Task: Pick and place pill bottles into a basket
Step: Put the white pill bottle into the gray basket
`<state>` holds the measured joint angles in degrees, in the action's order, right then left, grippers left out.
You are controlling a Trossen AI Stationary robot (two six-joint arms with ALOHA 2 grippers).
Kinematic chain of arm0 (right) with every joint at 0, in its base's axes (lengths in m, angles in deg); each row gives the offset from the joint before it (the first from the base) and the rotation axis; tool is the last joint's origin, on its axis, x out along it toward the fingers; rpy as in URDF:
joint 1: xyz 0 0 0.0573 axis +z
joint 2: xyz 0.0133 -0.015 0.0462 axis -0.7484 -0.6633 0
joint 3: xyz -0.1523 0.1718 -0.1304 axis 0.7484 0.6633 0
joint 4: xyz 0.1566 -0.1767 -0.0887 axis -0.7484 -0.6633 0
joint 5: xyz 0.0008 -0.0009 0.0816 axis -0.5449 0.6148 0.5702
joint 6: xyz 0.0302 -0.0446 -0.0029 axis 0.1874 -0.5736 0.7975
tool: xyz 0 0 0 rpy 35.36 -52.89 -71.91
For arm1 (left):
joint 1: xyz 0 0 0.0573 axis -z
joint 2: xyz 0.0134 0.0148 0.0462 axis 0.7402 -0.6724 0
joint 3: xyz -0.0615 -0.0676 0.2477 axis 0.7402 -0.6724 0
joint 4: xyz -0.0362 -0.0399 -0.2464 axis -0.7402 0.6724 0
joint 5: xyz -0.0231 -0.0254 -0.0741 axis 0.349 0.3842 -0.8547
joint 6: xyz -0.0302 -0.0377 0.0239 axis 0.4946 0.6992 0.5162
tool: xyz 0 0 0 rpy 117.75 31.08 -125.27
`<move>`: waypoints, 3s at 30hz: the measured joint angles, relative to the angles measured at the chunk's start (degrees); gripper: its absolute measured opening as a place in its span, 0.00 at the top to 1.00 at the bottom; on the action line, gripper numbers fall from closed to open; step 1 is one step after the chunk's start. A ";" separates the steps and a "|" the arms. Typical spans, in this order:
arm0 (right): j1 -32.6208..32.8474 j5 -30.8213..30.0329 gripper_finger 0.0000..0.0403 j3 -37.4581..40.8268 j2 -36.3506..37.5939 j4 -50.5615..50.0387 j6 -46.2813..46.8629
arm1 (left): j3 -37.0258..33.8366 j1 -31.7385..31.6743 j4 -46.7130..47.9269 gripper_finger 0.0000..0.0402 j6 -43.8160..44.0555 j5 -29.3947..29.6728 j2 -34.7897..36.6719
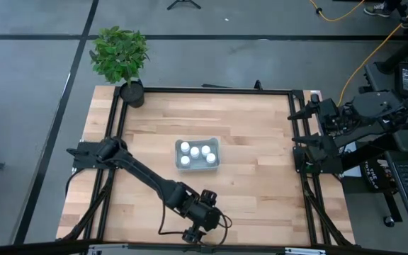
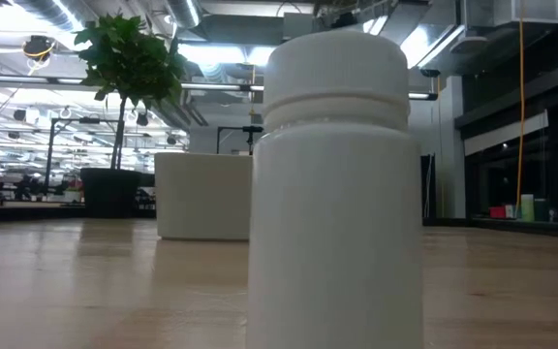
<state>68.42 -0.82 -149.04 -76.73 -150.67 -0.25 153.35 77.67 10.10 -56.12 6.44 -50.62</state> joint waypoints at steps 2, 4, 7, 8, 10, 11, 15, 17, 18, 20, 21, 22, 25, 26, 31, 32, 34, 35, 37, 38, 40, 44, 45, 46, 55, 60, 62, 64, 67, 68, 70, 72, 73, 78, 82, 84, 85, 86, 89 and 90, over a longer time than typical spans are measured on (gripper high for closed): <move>0.00 0.20 0.11 0.00 0.00 -0.01 -0.04 | 0.00 -0.13 -0.19 0.12 0.01 0.03 -0.53; -0.02 1.09 0.11 0.00 0.00 -0.02 -0.04 | 0.00 -0.41 -0.48 0.12 0.01 0.18 -1.02; -0.02 1.43 0.11 0.00 0.00 -0.12 0.03 | 0.07 -0.71 -1.50 0.12 -0.02 -0.25 -2.40; -0.02 1.44 0.11 0.00 0.00 -0.17 0.03 | 0.04 -0.81 -1.00 0.12 -0.22 -0.29 -2.87; 0.02 1.44 0.11 0.00 0.04 -0.20 0.14 | 0.02 -0.78 -1.45 0.12 -0.26 -0.46 -3.66; 0.01 1.43 0.11 0.00 0.04 -0.26 0.15 | 0.02 -0.78 -1.53 0.12 -0.20 -0.45 -3.88; 0.20 2.32 0.11 0.00 0.02 -0.32 0.15 | 0.02 -0.78 -1.15 0.12 0.18 -0.48 -4.88; 0.20 2.43 0.11 0.00 0.02 -0.39 0.16 | 0.02 -0.78 -1.50 0.12 0.53 -0.67 -5.45; 0.20 2.43 0.11 0.00 0.00 -0.41 0.18 | 0.02 -0.74 -0.97 0.12 0.55 -0.68 -5.59; 0.20 2.41 0.11 0.00 0.02 -0.47 0.18 | -0.02 -0.77 -1.34 0.12 0.64 -1.00 -6.42; 0.20 2.40 0.11 0.00 0.04 -0.49 0.18 | -0.04 -0.78 -1.29 0.12 0.70 -1.00 -6.73; 0.20 2.40 0.11 0.00 0.04 -0.54 0.18 | -0.17 -0.78 -0.74 0.12 0.75 -0.75 -7.00; 0.21 2.40 0.11 0.00 0.02 -0.73 0.24 | -0.17 -0.76 -2.36 0.12 1.04 -0.26 -8.07; 0.22 2.40 0.11 0.00 0.00 -0.82 0.23 | -0.17 -0.72 -2.36 0.12 1.08 -0.45 -8.38; 0.22 2.38 0.11 0.00 0.03 -1.45 0.37 | -0.15 -0.72 -3.16 0.13 3.47 -2.52 -9.54; 0.22 2.38 0.11 0.00 0.04 -1.69 0.36 | -0.14 -0.72 -3.68 0.14 3.81 -2.59 -9.54; 0.22 2.36 0.11 0.00 0.04 -1.92 0.31 | -0.11 -0.72 -3.75 0.16 4.71 -2.62 -9.55; 0.20 2.36 0.11 0.00 0.04 -1.94 0.29 | -0.11 -0.72 -3.79 0.18 5.09 -2.82 -9.57; 0.22 2.36 0.11 0.00 0.04 -2.34 0.21 | -0.11 -0.72 -4.06 0.23 5.60 -3.22 -9.57; 0.22 2.36 0.11 0.00 0.04 -2.49 0.18 | -0.11 -0.72 -4.04 0.26 5.77 -3.55 -9.57; 0.22 2.36 0.11 0.00 0.04 -3.05 0.16 | -0.11 -0.72 -4.01 0.34 6.10 -4.35 -9.57; 0.22 2.36 0.11 0.00 0.04 -4.23 0.15 | -0.11 -0.72 -4.08 0.53 6.82 -5.12 -9.57; 0.22 2.36 0.11 0.00 0.04 -4.30 0.12 | -0.09 -0.72 -4.25 0.58 7.26 -5.10 -9.54; 0.22 2.36 0.11 0.00 0.04 -4.43 0.10 | 0.04 -0.72 -4.56 0.62 7.72 -5.06 -9.38; 0.22 2.34 0.11 0.00 0.04 -4.84 -0.95 | 6.47 -3.12 2.14 0.63 5.52 -1.50 -9.70; 0.22 2.34 0.11 0.00 0.04 -4.84 -1.58 | 15.20 -6.91 12.86 0.63 0.03 4.00 -9.61; 0.22 2.32 0.11 0.00 0.04 -4.84 -1.75 | 18.11 -8.58 16.57 0.63 -0.81 5.44 -9.61; 0.22 2.32 0.11 0.00 0.04 -4.84 -1.98 | 20.86 -10.08 19.99 0.63 -1.99 6.42 -9.61; 0.22 2.32 0.11 0.00 0.04 -5.07 -2.86 | 24.05 -12.01 23.66 0.63 -3.80 8.00 -9.57; 0.22 2.32 0.11 0.00 0.04 -5.41 -2.97 | 24.97 -12.53 25.06 0.63 -4.05 8.28 -9.57; 0.22 2.32 0.11 0.00 0.24 -6.38 -3.03 | 27.17 -13.22 29.00 0.63 -4.08 9.50 -9.57; 0.22 2.30 0.11 0.00 0.43 -7.95 -3.03 | 28.11 -13.81 32.40 0.63 -4.04 10.92 -9.19; 0.22 2.29 0.11 0.00 0.56 -8.50 -3.03 | 27.73 -14.10 34.05 0.63 -3.77 11.50 -8.63; 0.22 2.18 0.11 0.28 1.94 -8.77 -3.10 | 27.52 -14.71 44.90 0.63 -4.20 13.74 -8.28; 0.22 2.14 0.11 0.28 2.63 -8.51 -3.40 | 27.52 -14.68 45.76 0.63 -5.42 15.89 -8.28; 0.20 2.15 0.11 0.28 2.76 -7.85 -4.03 | 27.52 -14.98 45.47 0.63 -4.68 16.48 -8.28; 0.20 2.14 0.11 0.28 2.84 -7.34 -4.32 | 27.52 -15.13 45.52 0.63 -4.25 16.83 -8.28; 0.20 2.14 0.11 0.28 2.84 -6.79 -4.44 | 27.52 -15.37 45.52 0.63 -3.82 17.43 -8.28; 0.20 2.15 0.11 0.28 2.72 -5.32 -4.58 | 26.16 -16.06 45.02 0.63 -2.91 18.98 -8.23; 0.20 2.14 0.11 0.28 2.67 -5.05 -4.66 | 25.44 -16.32 44.85 0.63 -2.85 19.10 -8.23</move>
<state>68.61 1.32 -148.76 -74.06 -155.71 -4.91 178.79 61.35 54.95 -58.97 25.54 -58.85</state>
